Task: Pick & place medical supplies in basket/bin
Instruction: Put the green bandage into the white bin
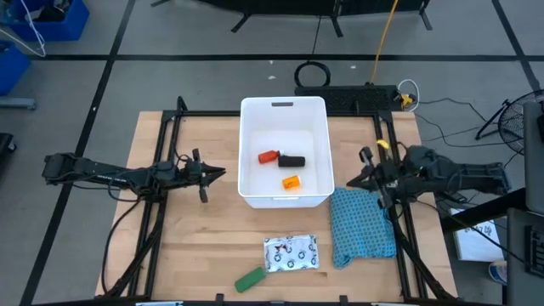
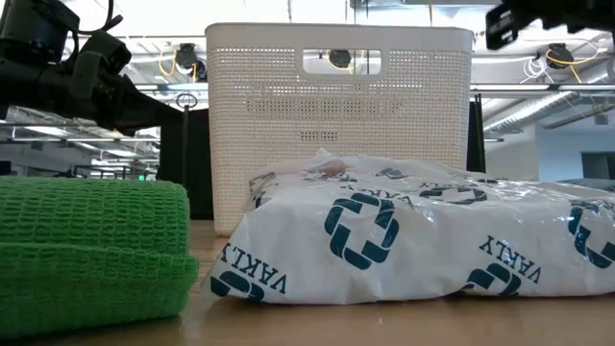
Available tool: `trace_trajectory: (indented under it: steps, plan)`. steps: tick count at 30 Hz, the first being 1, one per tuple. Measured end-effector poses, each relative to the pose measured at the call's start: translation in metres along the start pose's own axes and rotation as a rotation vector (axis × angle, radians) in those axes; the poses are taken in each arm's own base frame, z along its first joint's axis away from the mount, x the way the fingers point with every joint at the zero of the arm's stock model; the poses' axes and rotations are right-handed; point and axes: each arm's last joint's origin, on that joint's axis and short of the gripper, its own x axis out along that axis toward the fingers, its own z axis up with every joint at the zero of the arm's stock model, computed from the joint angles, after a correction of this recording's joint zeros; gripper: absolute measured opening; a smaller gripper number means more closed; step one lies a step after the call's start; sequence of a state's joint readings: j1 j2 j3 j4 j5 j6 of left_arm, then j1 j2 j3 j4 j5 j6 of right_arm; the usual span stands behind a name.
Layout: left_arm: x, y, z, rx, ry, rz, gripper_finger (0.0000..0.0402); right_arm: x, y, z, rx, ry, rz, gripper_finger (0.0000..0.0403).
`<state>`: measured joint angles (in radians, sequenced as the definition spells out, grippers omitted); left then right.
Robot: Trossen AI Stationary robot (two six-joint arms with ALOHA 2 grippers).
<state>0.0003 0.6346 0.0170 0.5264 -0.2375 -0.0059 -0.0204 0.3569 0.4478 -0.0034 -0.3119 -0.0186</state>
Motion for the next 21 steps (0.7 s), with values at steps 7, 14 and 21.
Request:
trace_trajectory:
  steps: [7, 14, 21]
  plan:
    - [0.000, 0.000, 0.000, -0.027, 0.001, -0.001, 0.0047, -0.001, 0.015, -0.013, -0.160, 0.065, 0.144, 0.0000]
    - [0.000, -0.001, 0.000, -0.052, 0.003, -0.048, 0.0047, -0.017, 0.018, -0.007, -0.259, -0.058, 0.132, 0.0000]
    - [0.000, -0.002, -0.001, -0.126, 0.011, -0.054, 0.0047, -0.009, 0.017, -0.040, -0.172, -0.106, 0.122, 0.0000]
